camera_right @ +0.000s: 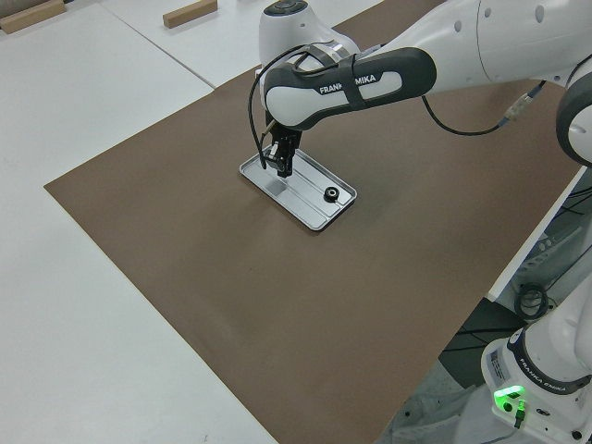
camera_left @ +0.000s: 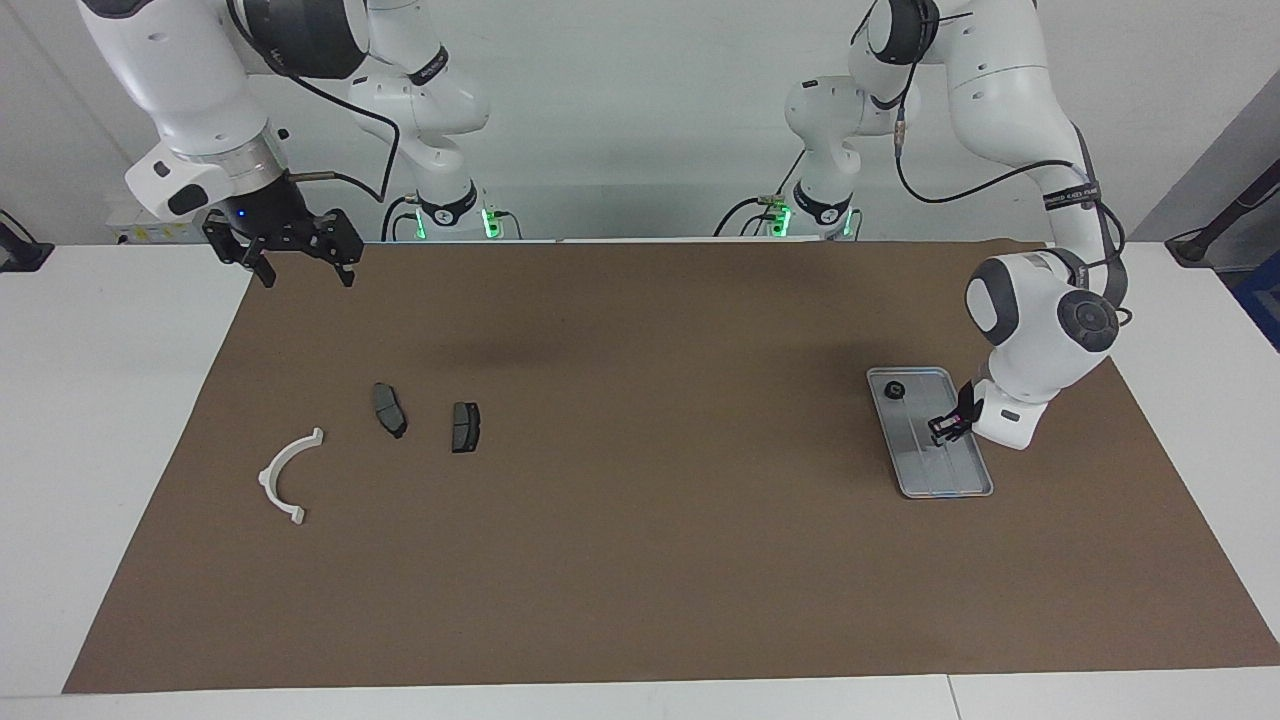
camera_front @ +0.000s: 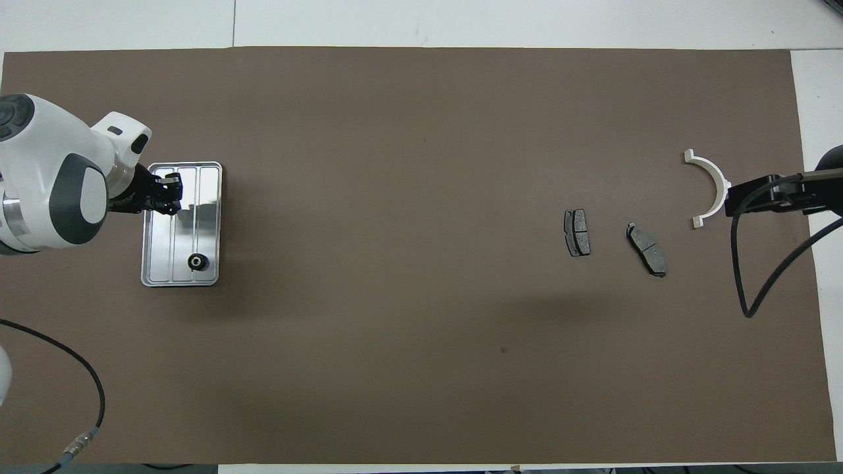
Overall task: Pick bearing gear from pile to tray
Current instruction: 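Carry the second gear to the tray and open the left gripper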
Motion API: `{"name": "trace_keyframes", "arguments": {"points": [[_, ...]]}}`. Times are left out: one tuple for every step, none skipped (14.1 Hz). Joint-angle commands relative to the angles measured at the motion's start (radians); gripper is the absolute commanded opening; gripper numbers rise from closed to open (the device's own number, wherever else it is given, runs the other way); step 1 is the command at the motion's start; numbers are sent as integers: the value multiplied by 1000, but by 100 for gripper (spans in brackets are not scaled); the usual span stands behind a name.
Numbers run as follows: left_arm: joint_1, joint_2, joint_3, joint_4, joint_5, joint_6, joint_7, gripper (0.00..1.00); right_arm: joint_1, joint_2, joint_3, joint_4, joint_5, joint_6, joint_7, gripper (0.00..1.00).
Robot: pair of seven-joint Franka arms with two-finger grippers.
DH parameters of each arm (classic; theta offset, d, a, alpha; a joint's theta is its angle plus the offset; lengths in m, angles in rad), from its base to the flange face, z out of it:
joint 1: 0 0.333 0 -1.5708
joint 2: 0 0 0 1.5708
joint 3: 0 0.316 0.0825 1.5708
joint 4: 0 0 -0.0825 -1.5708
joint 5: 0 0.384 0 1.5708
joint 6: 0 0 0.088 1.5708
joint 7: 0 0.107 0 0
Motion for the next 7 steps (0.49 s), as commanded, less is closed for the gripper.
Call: {"name": "trace_keyframes", "arguments": {"points": [[7,-48,-3,-78,12,56,13,5,-1,-20,1,-25,15,2,14,100],[8,-48,-3,-88,12,68,13,5,-1,-20,1,-25,15,2,12,100],[8,-51,-3,-103,12,80,12,6,-1,-19,1,-25,15,2,11,100],[7,-54,-5,-109,12,93,12,6,-1,-19,1,-25,15,2,11,100],[5,-56,-5,-118,12,99,12,6,-1,-19,1,-25,13,2,11,100],[7,-59,-5,-129,12,105,12,7,-1,-19,1,-25,15,2,11,100],[7,-62,-5,-134,12,113,12,7,-1,-19,1,-25,15,2,11,100]]}}
